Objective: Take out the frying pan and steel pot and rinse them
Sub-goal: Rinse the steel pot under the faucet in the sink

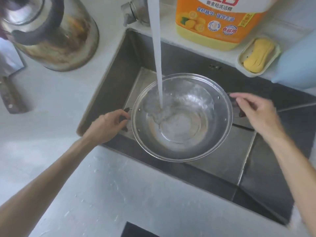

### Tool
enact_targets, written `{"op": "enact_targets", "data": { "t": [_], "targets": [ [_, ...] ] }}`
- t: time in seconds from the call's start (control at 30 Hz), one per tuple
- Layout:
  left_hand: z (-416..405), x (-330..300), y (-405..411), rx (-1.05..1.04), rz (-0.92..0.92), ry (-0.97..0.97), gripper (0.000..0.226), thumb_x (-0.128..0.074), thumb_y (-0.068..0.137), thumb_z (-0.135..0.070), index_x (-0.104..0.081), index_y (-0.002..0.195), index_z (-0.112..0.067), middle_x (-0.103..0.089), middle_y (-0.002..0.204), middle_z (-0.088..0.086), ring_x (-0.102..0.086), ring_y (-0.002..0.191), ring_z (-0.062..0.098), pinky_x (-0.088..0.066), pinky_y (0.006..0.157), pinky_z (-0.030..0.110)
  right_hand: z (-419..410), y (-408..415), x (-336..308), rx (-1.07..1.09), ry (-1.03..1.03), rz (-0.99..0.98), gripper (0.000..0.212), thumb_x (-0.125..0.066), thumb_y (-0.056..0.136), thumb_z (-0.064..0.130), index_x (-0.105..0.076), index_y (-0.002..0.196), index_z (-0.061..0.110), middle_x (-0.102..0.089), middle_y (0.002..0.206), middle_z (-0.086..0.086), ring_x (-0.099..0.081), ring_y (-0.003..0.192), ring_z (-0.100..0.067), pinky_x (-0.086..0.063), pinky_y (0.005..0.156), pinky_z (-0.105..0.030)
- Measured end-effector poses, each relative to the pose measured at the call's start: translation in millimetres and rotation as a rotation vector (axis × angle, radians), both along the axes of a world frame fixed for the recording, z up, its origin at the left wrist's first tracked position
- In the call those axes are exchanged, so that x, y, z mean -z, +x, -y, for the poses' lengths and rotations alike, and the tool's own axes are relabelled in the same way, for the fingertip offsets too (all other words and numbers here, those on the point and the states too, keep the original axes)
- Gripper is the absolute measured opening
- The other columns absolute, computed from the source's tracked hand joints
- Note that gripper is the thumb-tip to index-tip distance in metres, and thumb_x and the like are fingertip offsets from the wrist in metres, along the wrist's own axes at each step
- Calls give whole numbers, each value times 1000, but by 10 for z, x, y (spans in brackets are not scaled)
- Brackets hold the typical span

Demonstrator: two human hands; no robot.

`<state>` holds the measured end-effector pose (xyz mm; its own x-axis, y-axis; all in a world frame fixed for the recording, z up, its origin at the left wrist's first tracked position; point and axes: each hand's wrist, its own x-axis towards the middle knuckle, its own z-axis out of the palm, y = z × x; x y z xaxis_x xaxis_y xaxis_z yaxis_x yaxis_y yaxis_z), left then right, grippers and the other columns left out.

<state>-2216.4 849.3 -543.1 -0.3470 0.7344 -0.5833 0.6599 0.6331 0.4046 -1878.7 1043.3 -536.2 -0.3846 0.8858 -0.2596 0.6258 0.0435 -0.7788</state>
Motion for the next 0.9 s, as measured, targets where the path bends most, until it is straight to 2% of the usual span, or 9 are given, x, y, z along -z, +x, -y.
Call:
{"op": "enact_targets", "data": {
  "t": [0.17, 0.27, 0.33, 0.47, 0.53, 0.6, 0.67, 0.77, 0.9],
  "targets": [
    [-96, 265, 157, -55, 103, 59, 21, -53, 91, -25, -49, 76, -38, -65, 60, -18, -56, 60, -12, -41, 67, 28, -210, -166, -437, -55, 131, -76, 20, -53, 92, 30, -65, 98, 46, -66, 79, 31, -58, 76, 10, -40, 73, -5],
    [-141, 322, 139, -170, 122, 109, 13, -57, 89, -23, -44, 90, -25, -71, 83, 2, -67, 77, 14, -48, 79, 38, -183, -200, -561, -83, 191, -179, 22, -57, 91, 23, -60, 100, 42, -69, 87, 18, -64, 87, -8, -48, 85, -23],
    [-157, 311, 107, -268, 56, 143, 30, -62, 87, -24, -37, 101, -16, -66, 93, 9, -61, 86, 27, -47, 82, 41, -136, -179, -555, -95, 208, -214, 28, -60, 88, 20, -56, 101, 44, -68, 90, 10, -65, 89, -24, -49, 86, -38],
    [-138, 256, -3, -405, 10, 273, 50, -69, 82, -25, -38, 121, -12, -62, 95, 4, -62, 93, 26, -47, 85, 35, -4, -89, -347, -75, 103, -189, 51, -66, 84, 13, -48, 118, 47, -68, 97, 23, -64, 91, 3, -47, 89, -14],
    [-142, 242, -86, -377, -18, 309, 53, -69, 82, -25, -44, 128, -19, -64, 91, -4, -62, 91, 19, -47, 87, 30, 87, -45, -219, -56, 54, -173, 50, -68, 81, 10, -55, 112, 47, -66, 93, 33, -61, 88, 13, -43, 87, -6],
    [-184, 218, -151, -314, -43, 343, 32, -68, 83, -25, -60, 113, -25, -65, 78, -20, -62, 87, 10, -47, 86, 16, 164, 9, -96, -28, -3, -191, 46, -70, 78, 9, -63, 93, 52, -66, 86, 36, -62, 84, 13, -43, 84, -6],
    [-244, 185, -183, -274, -48, 383, 13, -68, 82, -24, -62, 91, -32, -61, 72, -28, -59, 81, -1, -39, 72, -2, 226, 67, 31, 22, -53, -211, 40, -71, 76, 13, -66, 84, 52, -68, 85, 33, -63, 84, 11, -45, 84, -7],
    [-314, 210, -202, -278, -25, 460, 10, -70, 82, -22, -65, 90, -22, -62, 78, -22, -58, 74, -8, -40, 71, 2, 307, 149, 212, 104, -90, -253, 20, -71, 68, 34, -67, 82, 47, -69, 91, 30, -64, 90, 6, -46, 88, -12],
    [-362, 240, -203, -229, -10, 587, 12, -72, 80, -19, -68, 90, -23, -67, 82, -20, -59, 78, -16, -45, 80, 9, 410, 273, 472, 313, -229, -386, 22, -80, 65, 22, -72, 80, 37, -70, 97, 26, -64, 93, 2, -47, 92, -18]
  ]
}}
